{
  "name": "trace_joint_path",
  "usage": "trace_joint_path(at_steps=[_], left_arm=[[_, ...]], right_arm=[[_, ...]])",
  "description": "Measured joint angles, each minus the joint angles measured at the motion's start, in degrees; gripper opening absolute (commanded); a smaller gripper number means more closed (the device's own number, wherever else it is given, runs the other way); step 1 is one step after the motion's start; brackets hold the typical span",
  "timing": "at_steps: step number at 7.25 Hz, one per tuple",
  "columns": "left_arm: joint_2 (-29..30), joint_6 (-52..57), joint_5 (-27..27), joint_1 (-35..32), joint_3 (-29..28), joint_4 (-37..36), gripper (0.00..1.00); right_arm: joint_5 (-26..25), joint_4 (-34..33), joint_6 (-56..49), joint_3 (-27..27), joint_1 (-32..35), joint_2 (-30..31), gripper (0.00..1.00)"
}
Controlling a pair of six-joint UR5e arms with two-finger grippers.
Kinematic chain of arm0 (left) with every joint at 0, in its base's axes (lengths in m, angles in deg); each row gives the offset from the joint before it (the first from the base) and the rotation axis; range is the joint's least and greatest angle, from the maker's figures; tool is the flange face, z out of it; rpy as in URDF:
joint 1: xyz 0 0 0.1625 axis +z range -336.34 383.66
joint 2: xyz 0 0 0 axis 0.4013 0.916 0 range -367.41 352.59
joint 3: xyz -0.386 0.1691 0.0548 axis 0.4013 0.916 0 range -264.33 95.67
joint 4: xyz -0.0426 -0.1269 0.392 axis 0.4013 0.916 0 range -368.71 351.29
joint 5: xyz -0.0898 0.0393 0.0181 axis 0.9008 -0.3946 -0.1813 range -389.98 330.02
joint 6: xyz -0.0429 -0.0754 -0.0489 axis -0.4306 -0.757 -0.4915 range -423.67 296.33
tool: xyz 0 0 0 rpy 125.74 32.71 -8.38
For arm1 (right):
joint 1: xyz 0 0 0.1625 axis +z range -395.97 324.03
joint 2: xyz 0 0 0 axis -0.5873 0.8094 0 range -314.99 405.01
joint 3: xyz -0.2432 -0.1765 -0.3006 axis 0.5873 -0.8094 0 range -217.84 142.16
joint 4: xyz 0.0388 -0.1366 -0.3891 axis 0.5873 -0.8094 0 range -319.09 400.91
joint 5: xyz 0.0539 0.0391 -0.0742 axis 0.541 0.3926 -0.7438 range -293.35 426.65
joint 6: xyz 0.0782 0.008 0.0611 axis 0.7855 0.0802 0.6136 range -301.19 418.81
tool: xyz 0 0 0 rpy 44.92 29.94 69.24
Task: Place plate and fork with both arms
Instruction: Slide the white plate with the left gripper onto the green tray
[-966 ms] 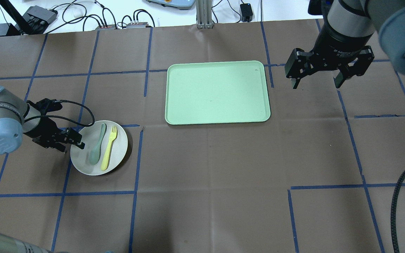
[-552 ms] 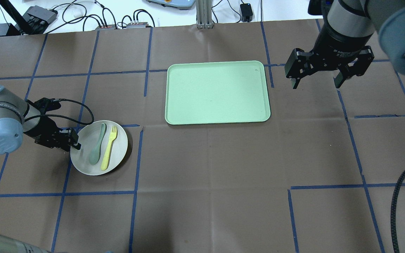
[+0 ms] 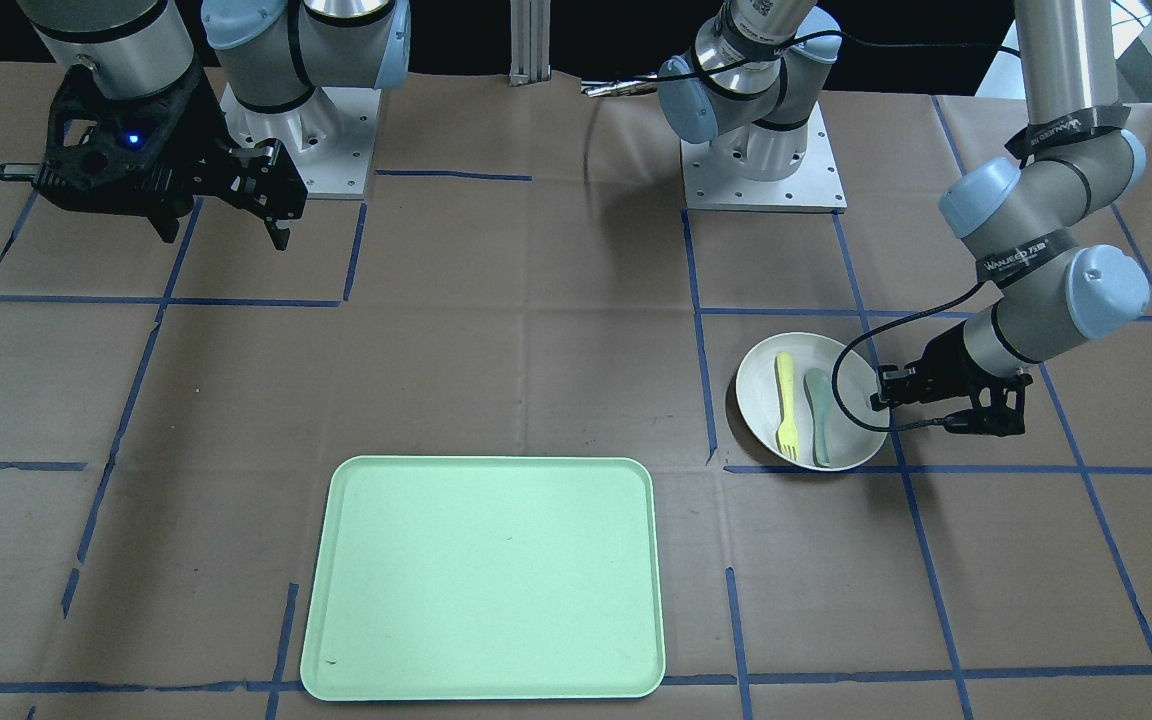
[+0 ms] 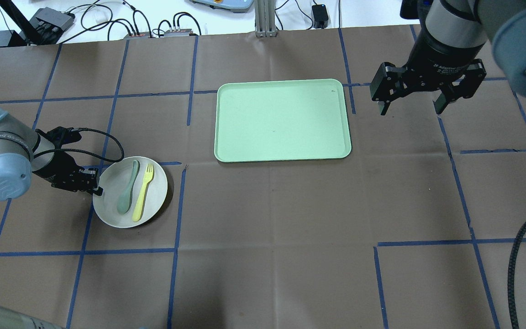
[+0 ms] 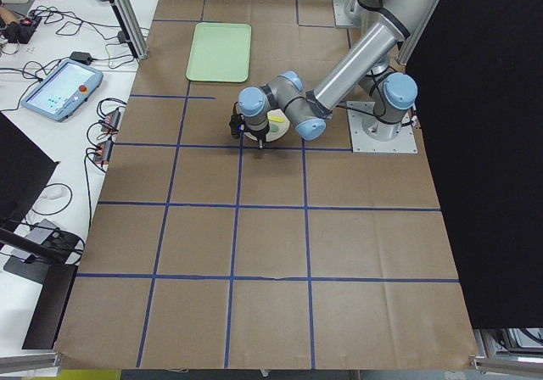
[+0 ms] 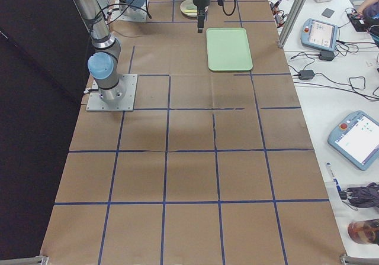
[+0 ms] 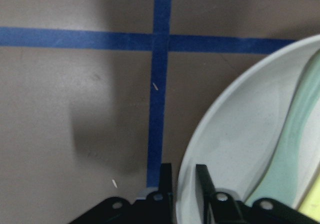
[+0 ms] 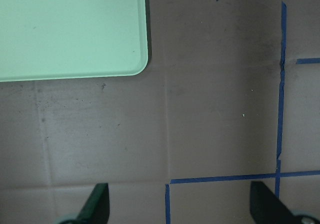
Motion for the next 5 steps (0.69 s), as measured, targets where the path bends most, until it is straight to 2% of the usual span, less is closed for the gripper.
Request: trace_joint_path(at_steps=[3, 5], left_arm=[[-0.36, 0.08, 0.8, -0.36, -0.39, 0.0, 0.0], [-2.08, 0.08, 4.68, -0.55, -0.7, 0.12, 0.0]], right_arm=[[0.05, -0.04, 0.02, -0.09, 0.07, 0.0, 1.0], [0.06, -0.06, 0.02, -0.08, 0.12, 0.0, 1.0]])
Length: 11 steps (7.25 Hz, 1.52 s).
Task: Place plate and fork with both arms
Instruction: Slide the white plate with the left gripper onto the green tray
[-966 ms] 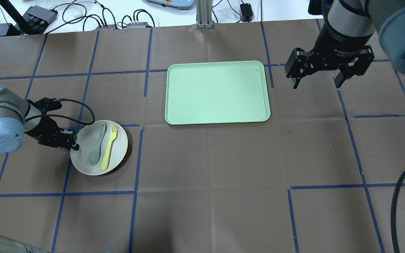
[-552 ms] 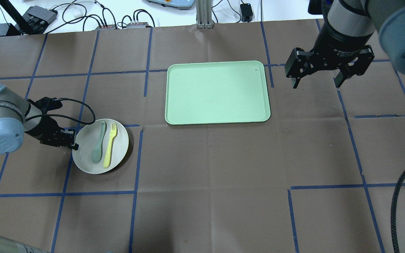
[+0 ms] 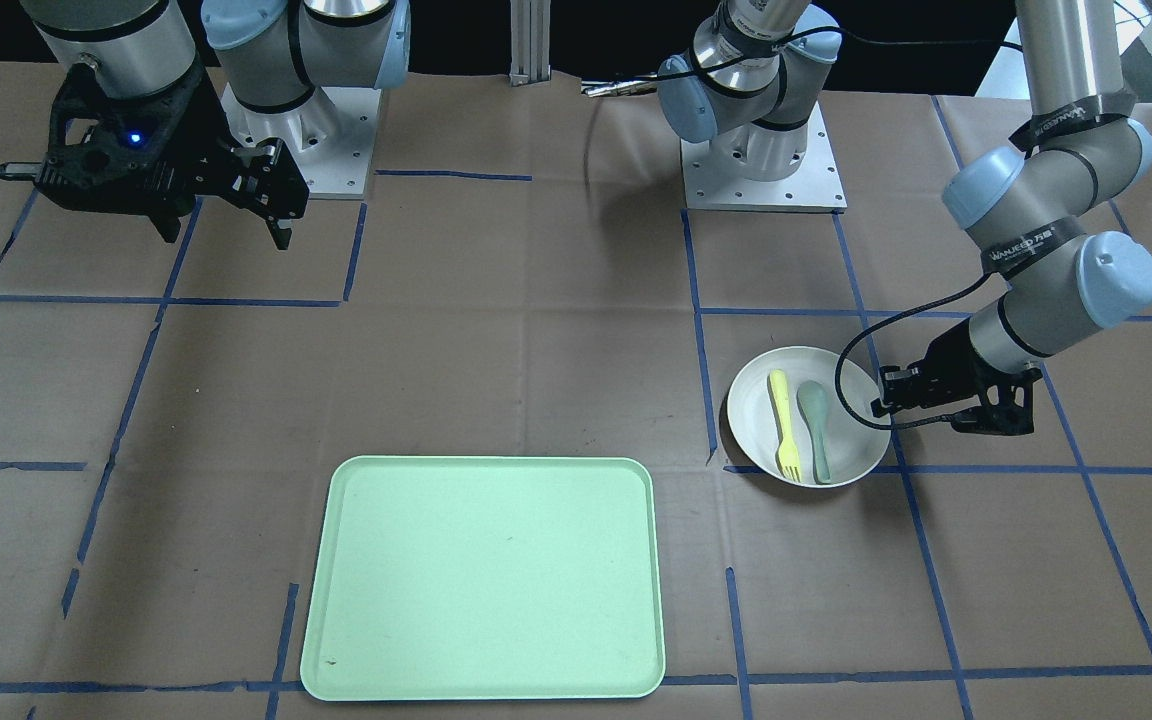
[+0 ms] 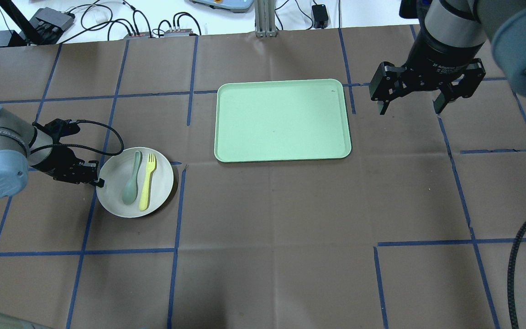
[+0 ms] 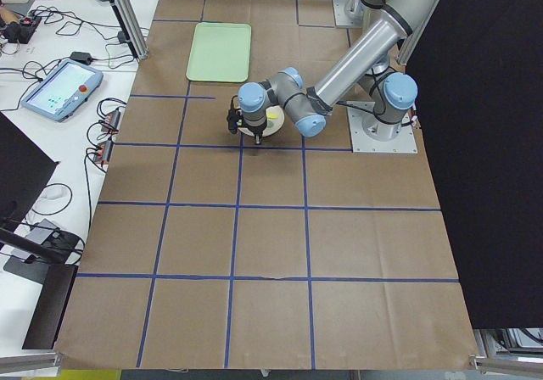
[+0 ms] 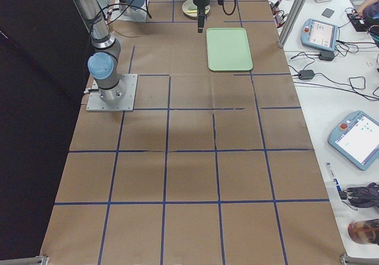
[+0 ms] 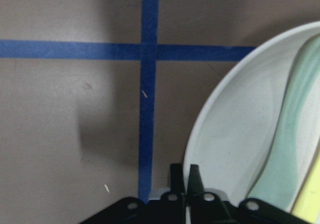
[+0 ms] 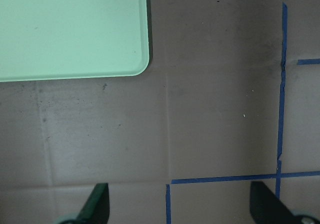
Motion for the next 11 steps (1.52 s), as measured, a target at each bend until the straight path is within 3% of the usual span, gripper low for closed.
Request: trace_joint_path(at_steps=[2, 4, 8, 11], left_arm=[[-1.08, -1.74, 4.74, -1.65, -0.55, 0.0, 0.0], [0.45, -8.83, 6.39, -8.2, -4.58, -0.01, 0.0], [13.57, -25.56, 6.5, -23.75, -20.82, -0.03, 0.0], [22.9, -36.03, 7.83, -31.74, -32.61, -0.03, 0.0]], right_arm=[[0.0, 0.0, -0.02, 0.04, -0.02, 0.0, 1.0], [-0.01, -0.07, -0.02, 0.19, -0.08, 0.01, 1.0], [-0.05, 0.08, -0.02, 0.31, -0.06, 0.0, 1.0], [0.0, 0.08, 0.04, 0.32, -0.08, 0.05, 1.0]])
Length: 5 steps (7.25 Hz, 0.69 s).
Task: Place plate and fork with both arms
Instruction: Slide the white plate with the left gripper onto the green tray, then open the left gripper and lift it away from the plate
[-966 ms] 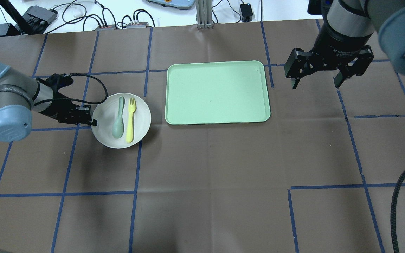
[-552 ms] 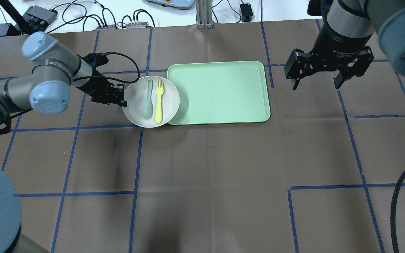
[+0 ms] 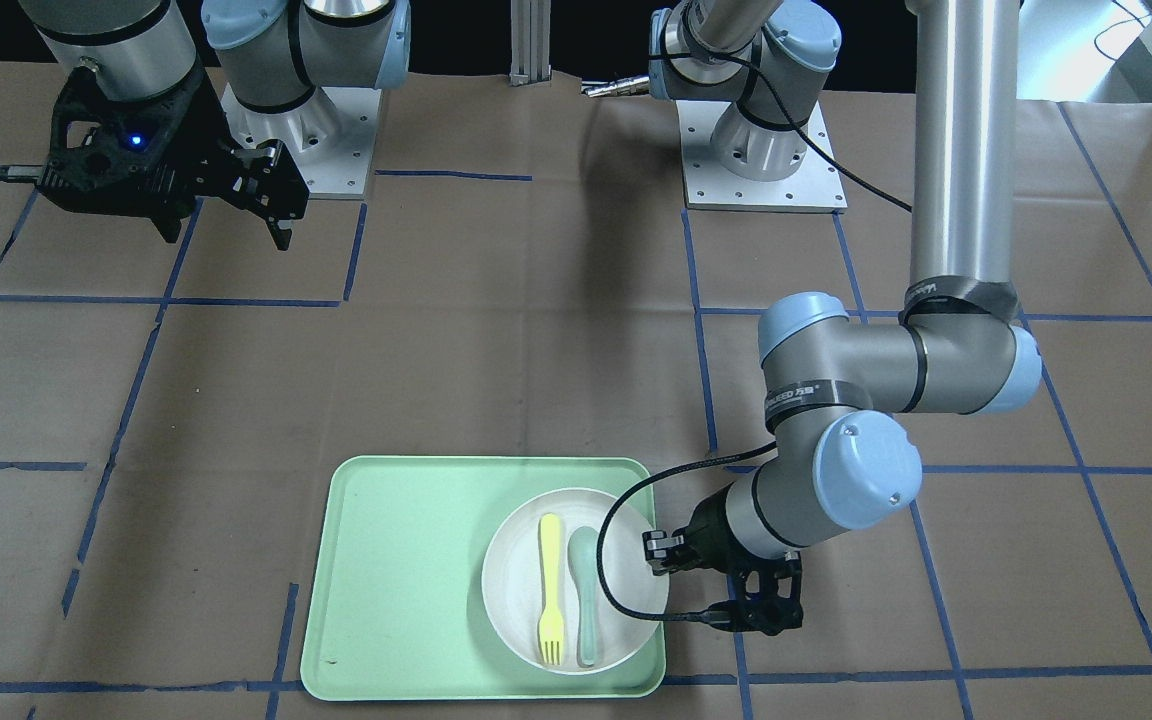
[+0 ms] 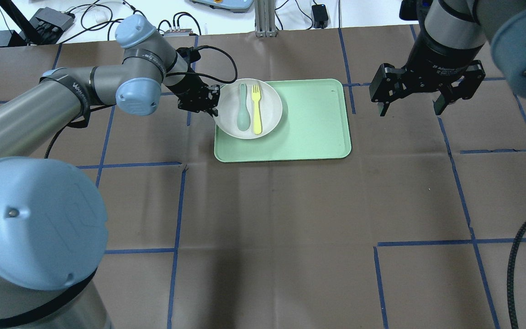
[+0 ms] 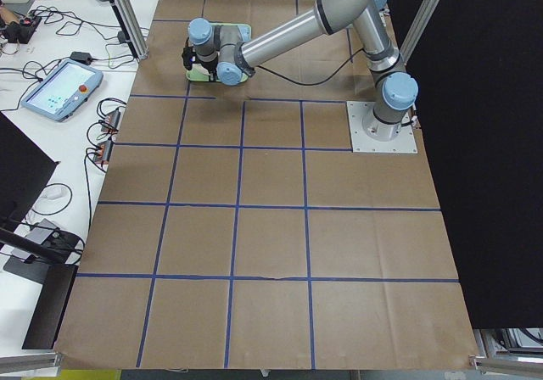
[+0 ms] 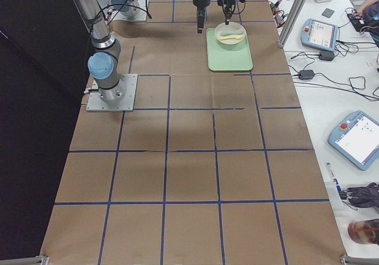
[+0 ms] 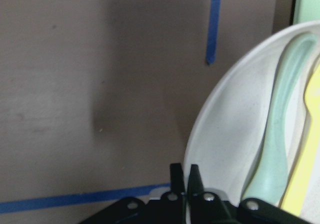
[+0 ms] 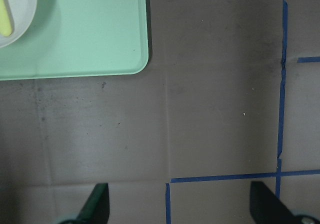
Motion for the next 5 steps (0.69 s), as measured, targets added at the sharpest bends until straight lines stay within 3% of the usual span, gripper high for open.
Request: trace_joint_path(at_steps=[2, 5], left_arm=[[3.34, -3.1, 0.94, -2.93, -4.17, 0.06, 0.0], [4.05, -5.08, 1.01, -5.03, -4.32, 0.74, 0.01]], right_arm=[[0.0, 0.01, -0.03, 0.0, -0.02, -0.02, 1.0], [-0.02, 0.01, -0.02, 0.0, -0.01, -0.02, 1.0]])
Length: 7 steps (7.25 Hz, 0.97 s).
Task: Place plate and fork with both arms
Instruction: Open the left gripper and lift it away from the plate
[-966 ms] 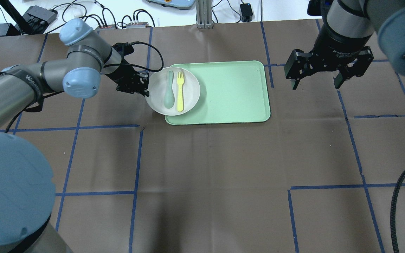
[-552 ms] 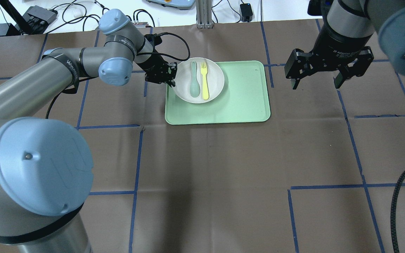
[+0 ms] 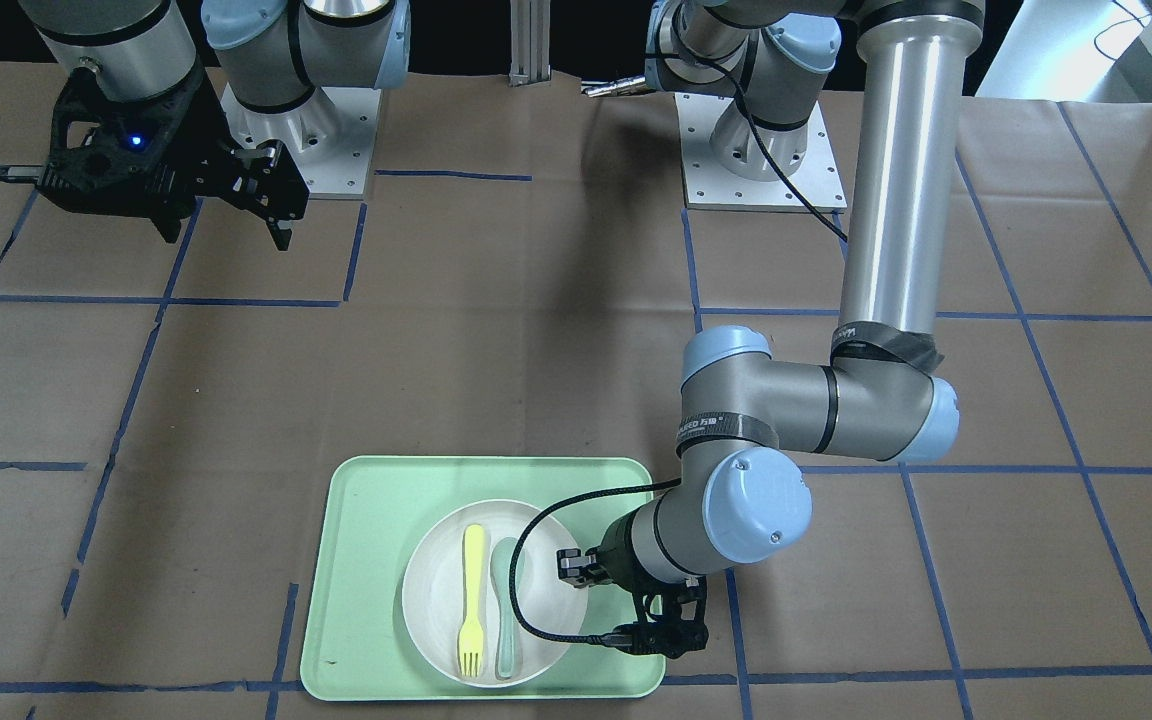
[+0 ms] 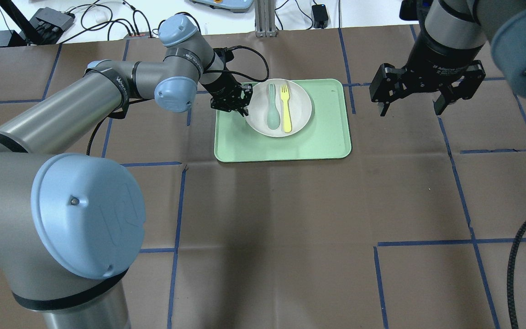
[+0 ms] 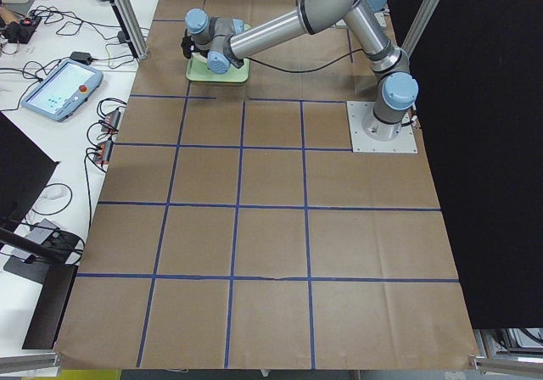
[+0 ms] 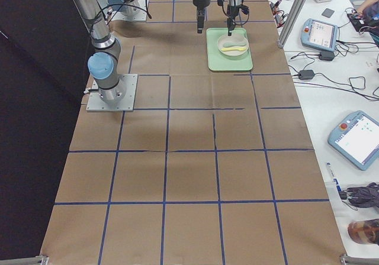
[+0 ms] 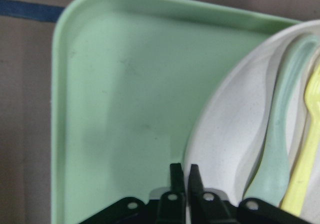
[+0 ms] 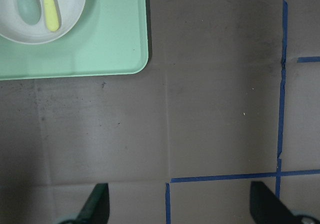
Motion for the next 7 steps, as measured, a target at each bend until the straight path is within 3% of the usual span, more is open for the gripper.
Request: trace_joint_path(at_steps=[1, 2, 5, 7], left_arm=[[-0.13, -0.23, 0.02, -0.15, 0.08, 0.43, 0.1], [-0.35, -0.32, 0.03, -0.17, 0.11, 0.87, 0.43], [-1.06, -0.37, -0.21, -0.12, 0.39, 1.8, 0.96], [-3.48, -0.27, -0.8, 0.28, 1.91, 2.7, 0.98]], right_arm=[[0.01, 0.02, -0.01, 0.0, 0.0, -0.01, 1.0], [0.02, 0.01, -0.03, 0.0, 0.01, -0.02, 1.0], [0.02, -0.05, -0.04, 0.0, 0.01, -0.02, 1.0], [0.1, -0.2, -0.04, 0.0, 0.0, -0.02, 1.0]])
